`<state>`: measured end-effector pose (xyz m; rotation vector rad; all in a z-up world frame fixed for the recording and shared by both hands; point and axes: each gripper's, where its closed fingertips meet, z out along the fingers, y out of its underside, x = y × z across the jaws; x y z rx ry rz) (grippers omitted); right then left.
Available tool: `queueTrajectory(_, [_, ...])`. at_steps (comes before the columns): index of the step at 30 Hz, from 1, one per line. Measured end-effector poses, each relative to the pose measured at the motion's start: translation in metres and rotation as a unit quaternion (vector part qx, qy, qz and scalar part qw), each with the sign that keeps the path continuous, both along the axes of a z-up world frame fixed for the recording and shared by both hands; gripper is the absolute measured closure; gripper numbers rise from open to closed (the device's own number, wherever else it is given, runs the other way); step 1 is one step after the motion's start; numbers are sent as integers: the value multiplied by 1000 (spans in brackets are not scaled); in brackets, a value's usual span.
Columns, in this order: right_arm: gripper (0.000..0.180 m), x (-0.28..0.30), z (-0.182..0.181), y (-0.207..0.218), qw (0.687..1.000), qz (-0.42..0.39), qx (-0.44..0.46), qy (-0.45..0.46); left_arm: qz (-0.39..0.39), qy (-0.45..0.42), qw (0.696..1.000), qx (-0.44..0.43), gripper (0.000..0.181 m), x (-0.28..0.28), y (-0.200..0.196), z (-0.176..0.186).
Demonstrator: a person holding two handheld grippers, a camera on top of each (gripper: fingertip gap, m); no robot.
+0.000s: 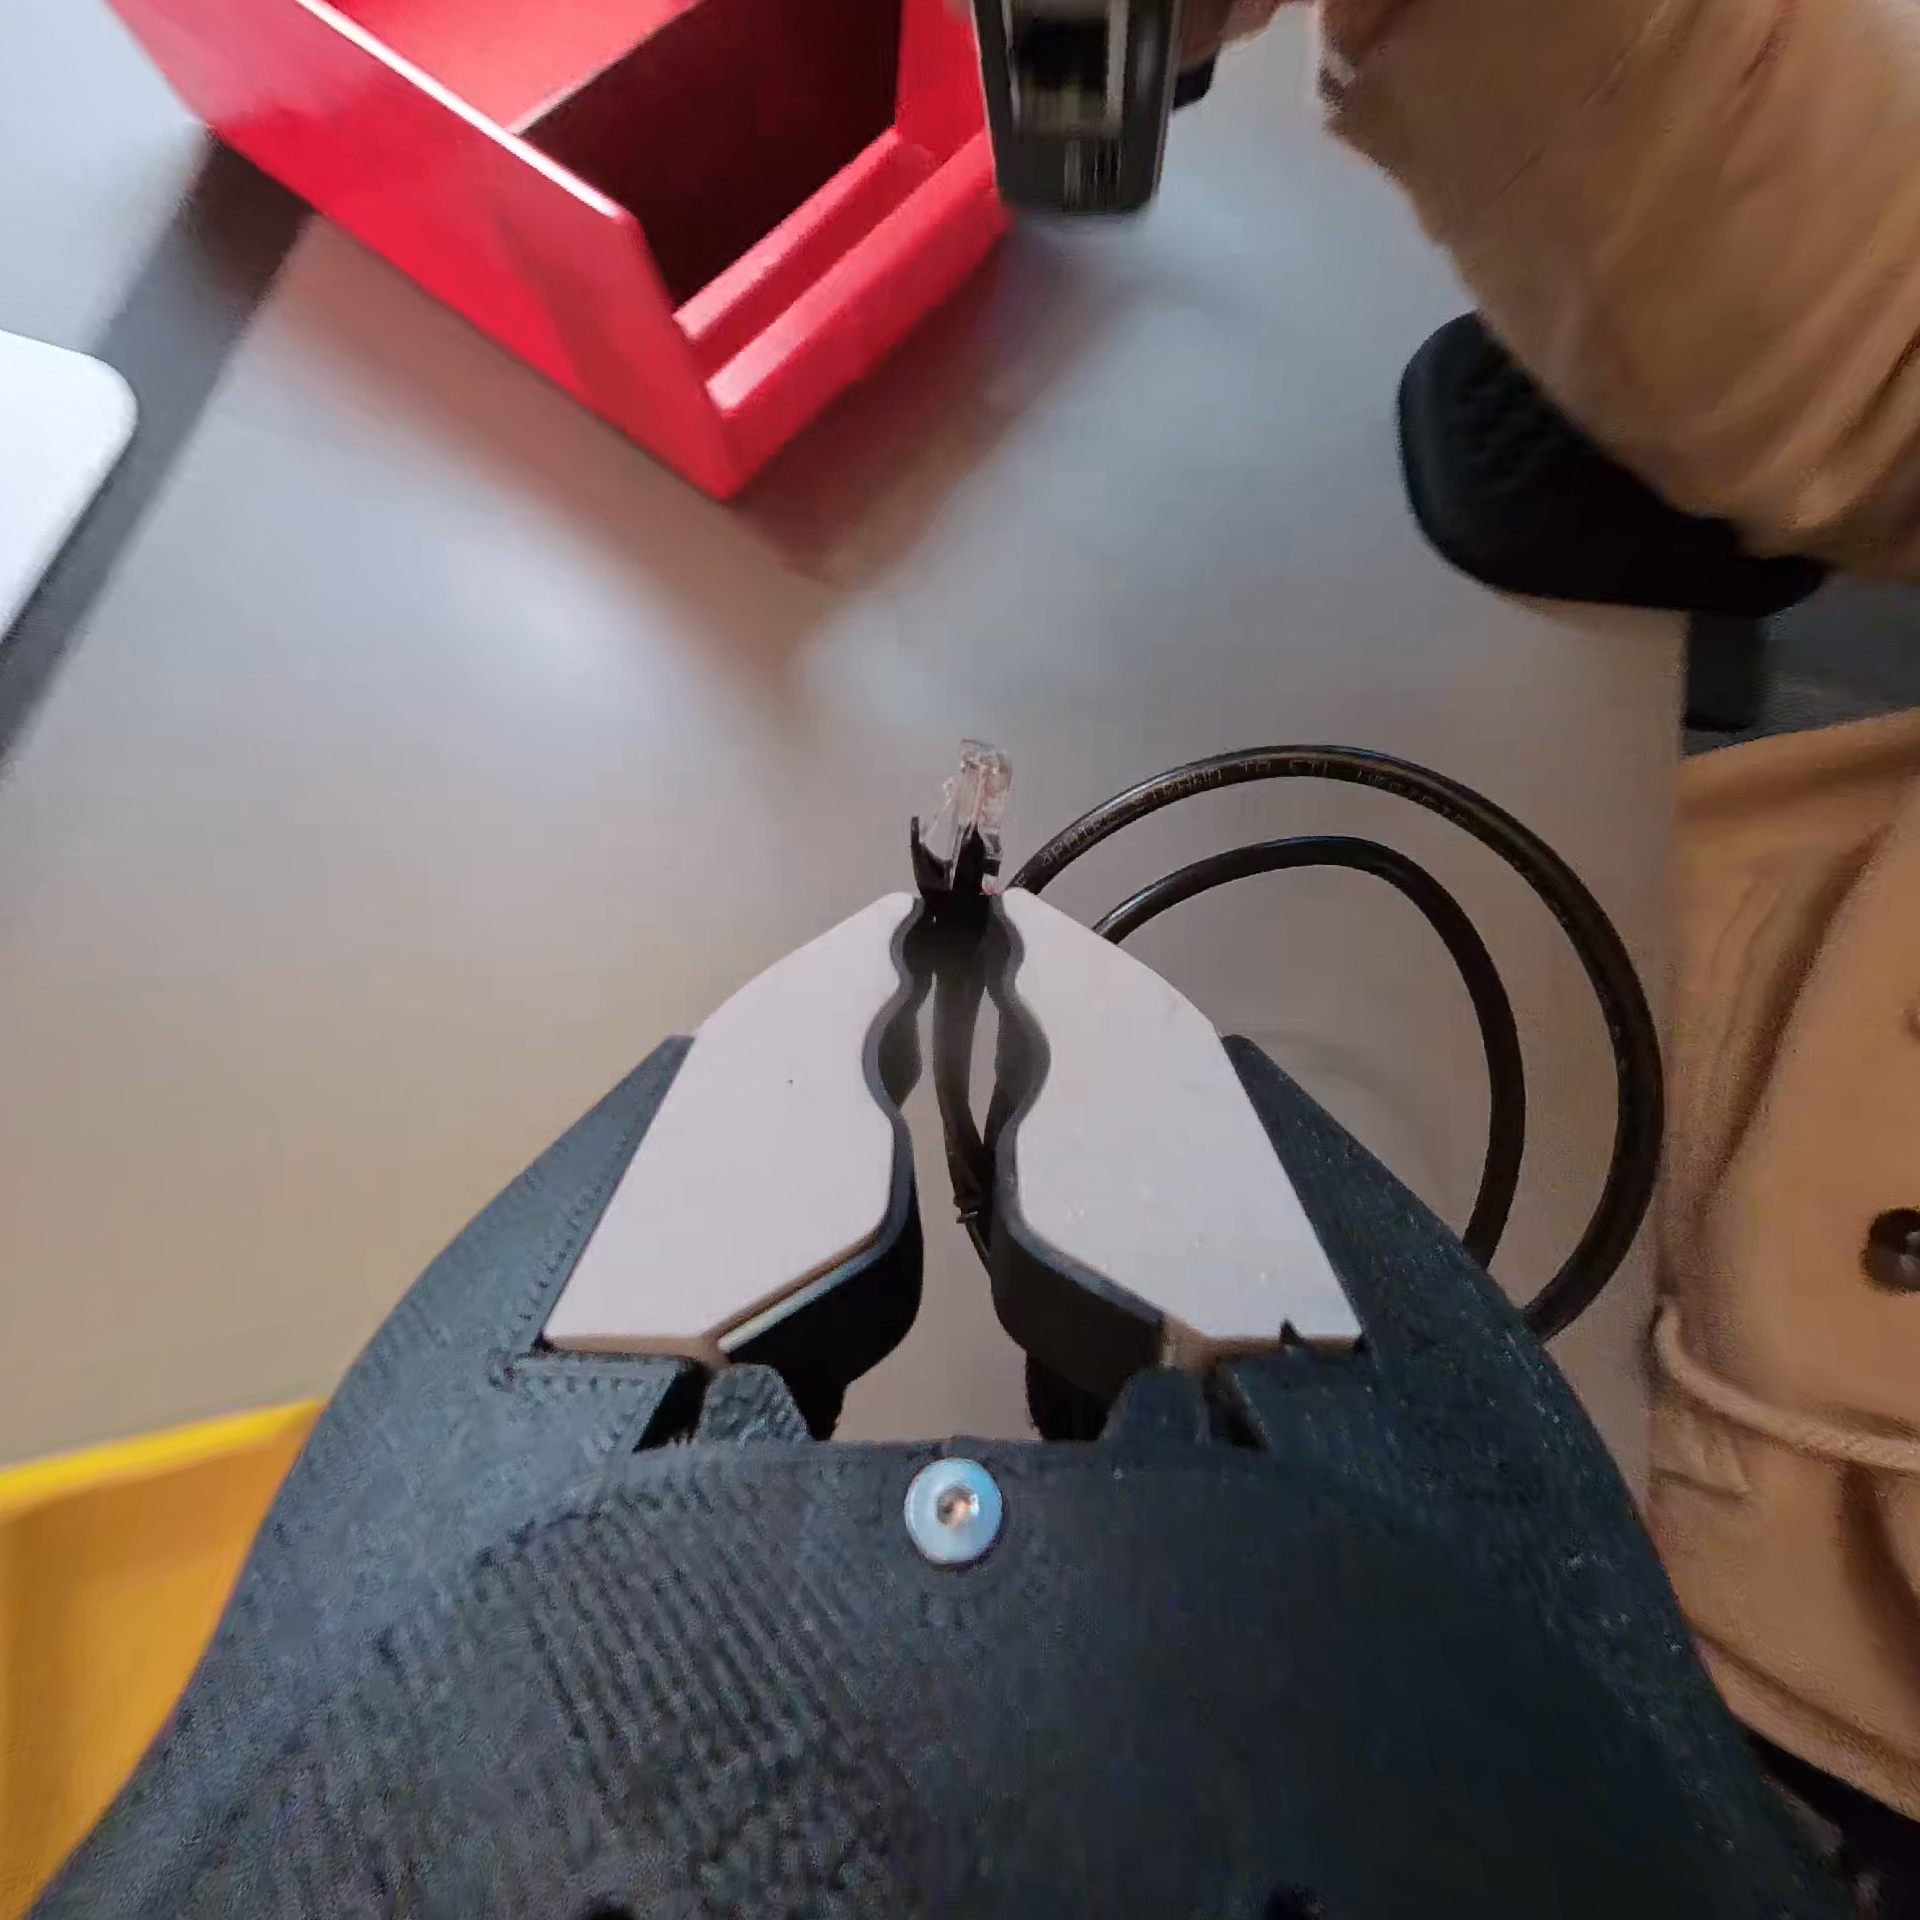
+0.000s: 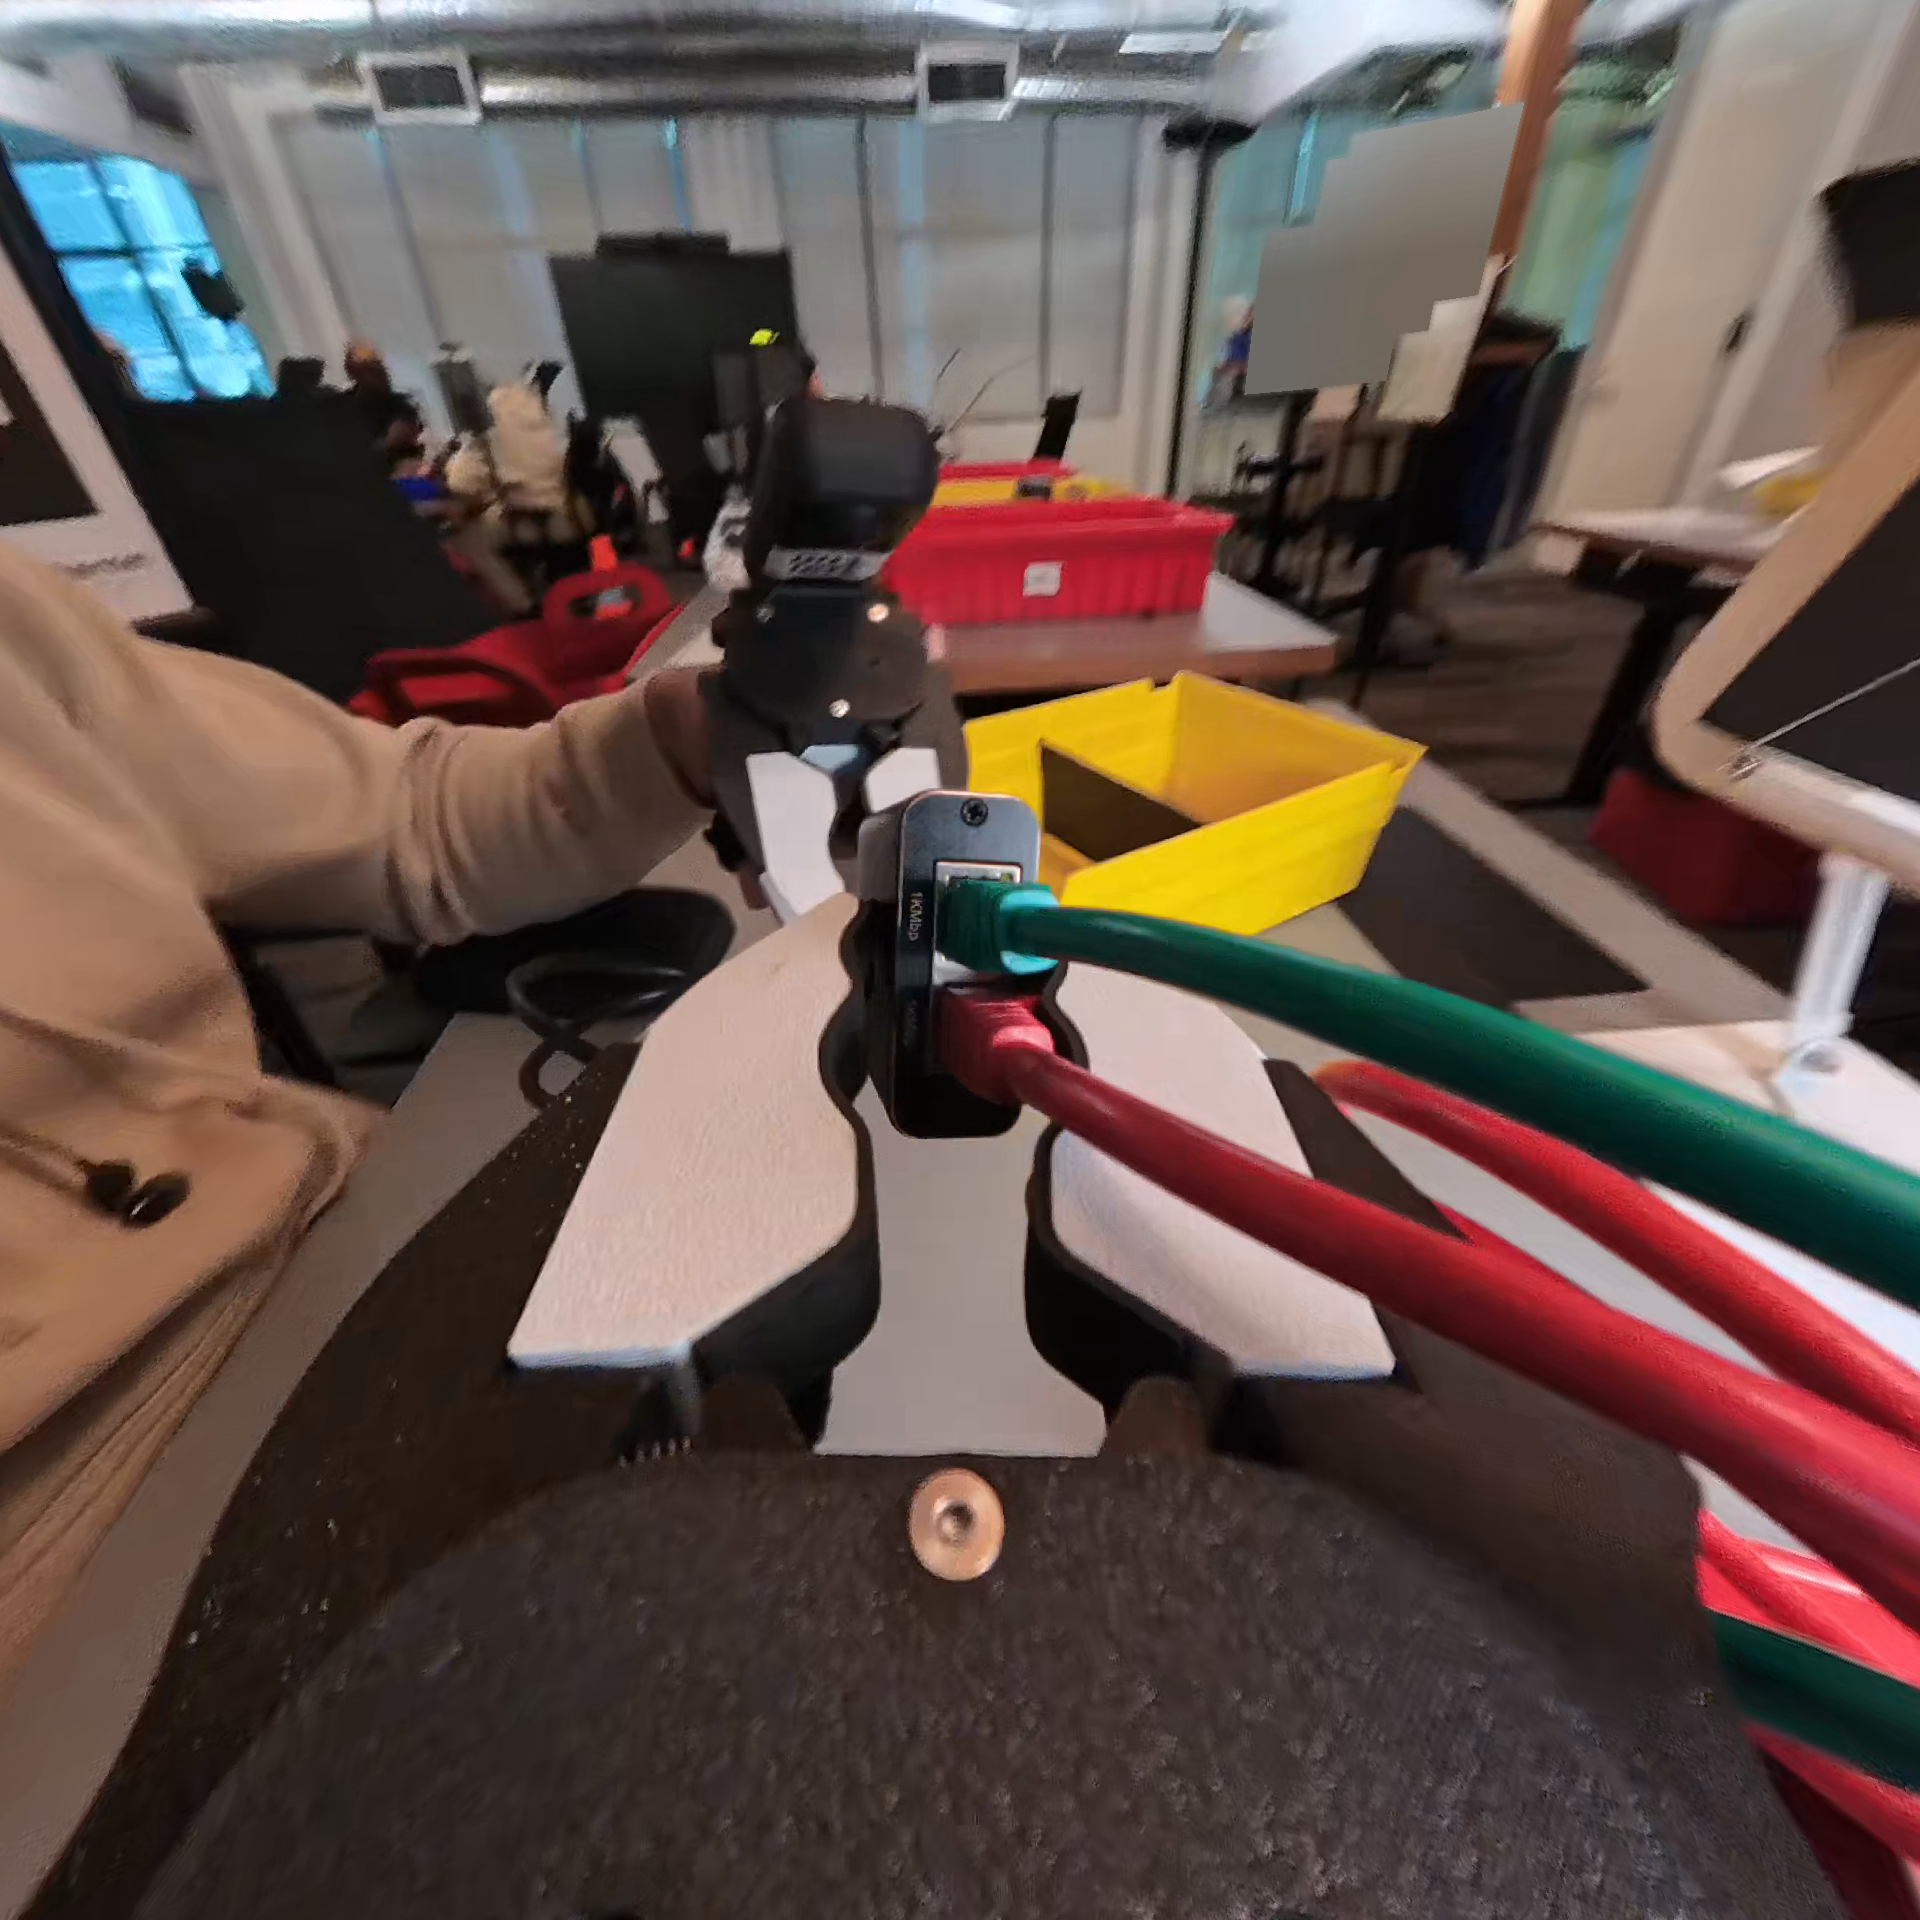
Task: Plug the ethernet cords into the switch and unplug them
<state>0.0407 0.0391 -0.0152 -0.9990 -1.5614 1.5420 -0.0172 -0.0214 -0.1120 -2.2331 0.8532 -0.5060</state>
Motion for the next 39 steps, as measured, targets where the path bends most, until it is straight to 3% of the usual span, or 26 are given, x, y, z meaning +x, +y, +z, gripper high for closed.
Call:
queueTrajectory(1, [152,-2,-8,-2,1000,11,0,-12,-1,-18,1000,-8,171,6,3,-4])
queueTrajectory(8, [153,-13,-44,-8,996,50,-16,-76,2,-70,996,-57,171,24,10,-15])
queueTrajectory(16, [153,-15,-55,-20,992,81,-23,-97,-9,-115,990,-81,171,36,6,-11])
queueTrajectory(29, [154,-14,-65,-28,987,83,-2,-136,-12,-104,989,-103,171,33,2,-20])
queueTrajectory(33, [154,-16,-77,-34,982,78,40,-170,-15,-96,989,-113,171,36,2,-30])
queueTrajectory(39, [155,-17,-62,-32,987,62,19,-150,-18,-148,987,-64,172,33,11,-10])
